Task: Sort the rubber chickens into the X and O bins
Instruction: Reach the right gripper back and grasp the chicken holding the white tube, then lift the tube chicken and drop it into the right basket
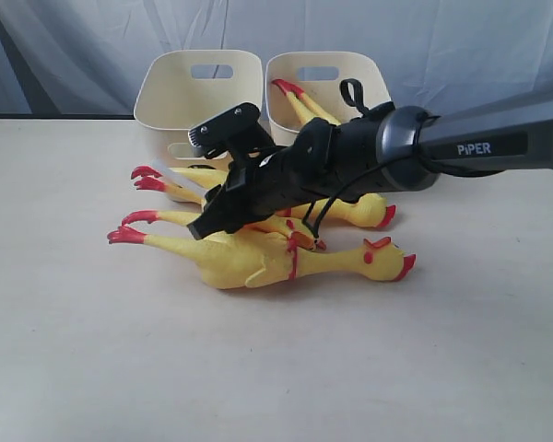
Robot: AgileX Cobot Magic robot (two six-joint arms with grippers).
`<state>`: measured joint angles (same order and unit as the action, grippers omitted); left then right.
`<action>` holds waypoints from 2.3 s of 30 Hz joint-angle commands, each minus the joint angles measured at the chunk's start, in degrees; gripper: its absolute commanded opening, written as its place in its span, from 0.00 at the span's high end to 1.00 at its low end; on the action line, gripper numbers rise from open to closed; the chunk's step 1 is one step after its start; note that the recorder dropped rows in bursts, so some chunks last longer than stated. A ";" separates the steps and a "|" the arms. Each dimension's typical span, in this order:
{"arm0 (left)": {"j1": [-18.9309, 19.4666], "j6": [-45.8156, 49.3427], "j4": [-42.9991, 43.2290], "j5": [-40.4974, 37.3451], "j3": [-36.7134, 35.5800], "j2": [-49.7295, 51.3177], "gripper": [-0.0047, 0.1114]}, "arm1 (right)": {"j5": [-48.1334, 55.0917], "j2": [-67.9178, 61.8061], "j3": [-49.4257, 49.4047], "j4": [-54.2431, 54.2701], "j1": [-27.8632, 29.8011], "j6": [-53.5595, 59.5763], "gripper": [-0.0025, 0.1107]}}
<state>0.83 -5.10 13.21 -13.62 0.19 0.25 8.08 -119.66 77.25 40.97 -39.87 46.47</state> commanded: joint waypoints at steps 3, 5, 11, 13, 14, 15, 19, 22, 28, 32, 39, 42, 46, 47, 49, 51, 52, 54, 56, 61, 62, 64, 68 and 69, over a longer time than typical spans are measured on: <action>0.18 -0.20 -0.14 0.27 -0.19 -0.25 0.93 | 2.32 0.70 0.14 -0.04 -0.17 -0.04 0.84; 0.18 -0.20 -0.14 0.27 -0.19 -0.25 0.93 | 2.69 1.13 0.14 -0.04 -0.17 -0.04 0.96; 0.18 -0.20 -0.14 0.27 -0.19 -0.25 0.93 | 3.38 2.78 0.14 -0.04 -0.17 -0.13 0.99; 0.18 -0.20 -0.14 0.27 -0.19 -0.25 0.93 | 3.94 3.35 0.14 -0.04 -0.17 -0.13 0.99; 0.18 -0.20 -0.14 0.27 -0.19 -0.25 0.93 | 4.39 3.59 0.14 -0.04 -0.17 -0.13 0.99; 0.18 -0.20 -0.14 0.27 -0.19 -0.25 0.93 | 4.69 4.08 0.14 -0.04 -0.17 -0.13 0.99; 0.18 -0.20 -0.14 0.27 -0.19 -0.25 0.93 | 5.15 6.34 0.14 -0.04 -0.17 -0.13 0.99; 0.18 -0.20 -0.14 0.27 -0.19 -0.25 0.93 | 5.24 8.24 0.14 -0.04 -0.17 -0.13 0.99; 0.18 -0.20 -0.14 0.27 -0.19 -0.25 0.93 | 5.48 13.34 0.14 -0.04 -0.17 -0.13 0.99; 0.18 -0.20 -0.14 0.27 -0.19 -0.25 0.93 | 5.71 17.24 0.14 0.96 -0.17 -0.13 0.99; 0.18 -0.20 -0.14 0.27 -0.19 -0.25 0.93 | -2.12 21.63 0.14 0.26 -0.17 -0.13 0.99; 0.18 -0.20 -0.14 0.27 -0.19 -0.25 0.93 | -10.51 21.38 0.14 0.12 -0.17 -0.13 0.99; 0.18 -0.20 -0.14 0.27 -0.19 -0.25 0.93 | -21.07 19.91 0.14 0.12 -0.17 -0.01 0.99; 0.18 -0.20 -0.14 0.27 -0.19 -0.25 0.93 | -23.79 19.26 0.14 0.12 -0.17 -0.01 0.99; 0.18 -0.20 -0.14 0.27 -0.19 -0.25 0.93 | -28.30 18.08 0.14 0.12 -0.17 -0.01 0.99; 0.18 -0.20 -0.14 0.27 -0.19 -0.25 0.93 | -32.38 16.71 0.14 0.24 -0.17 -0.01 0.99; 0.18 -0.20 -0.14 0.27 -0.19 -0.25 0.93 | -34.13 16.03 0.14 0.24 -0.17 -0.01 0.99; 0.18 -0.20 -0.14 0.27 -0.19 -0.25 0.93 | -37.13 14.41 0.14 0.24 -0.17 -0.01 0.99; 0.18 -0.20 -0.14 0.27 -0.19 -0.25 0.93 | -39.62 12.79 0.14 0.24 0.04 -0.01 0.99; 0.18 -0.20 -0.14 0.27 -0.19 -0.25 0.93 | -39.88 9.10 0.25 3.52 3.17 -0.01 0.99; 0.18 -0.20 -0.14 0.27 -0.19 -0.25 0.93 | -39.58 8.38 0.25 5.46 4.08 -0.01 0.99; 0.18 -0.20 -0.14 0.27 -0.19 -0.25 0.93 | -38.59 7.47 0.25 8.31 5.83 -0.01 0.99; 0.18 -0.20 -0.14 0.27 -0.19 -0.25 0.93 | -33.33 6.49 0.25 9.70 9.32 -0.67 0.99; 0.18 -0.20 -0.14 0.27 -0.19 -0.25 0.93 | -32.44 6.23 0.25 9.70 9.96 -1.00 0.99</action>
<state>0.83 -5.10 13.21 -13.62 0.19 0.25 -26.66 -113.03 77.25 50.19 -31.81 46.04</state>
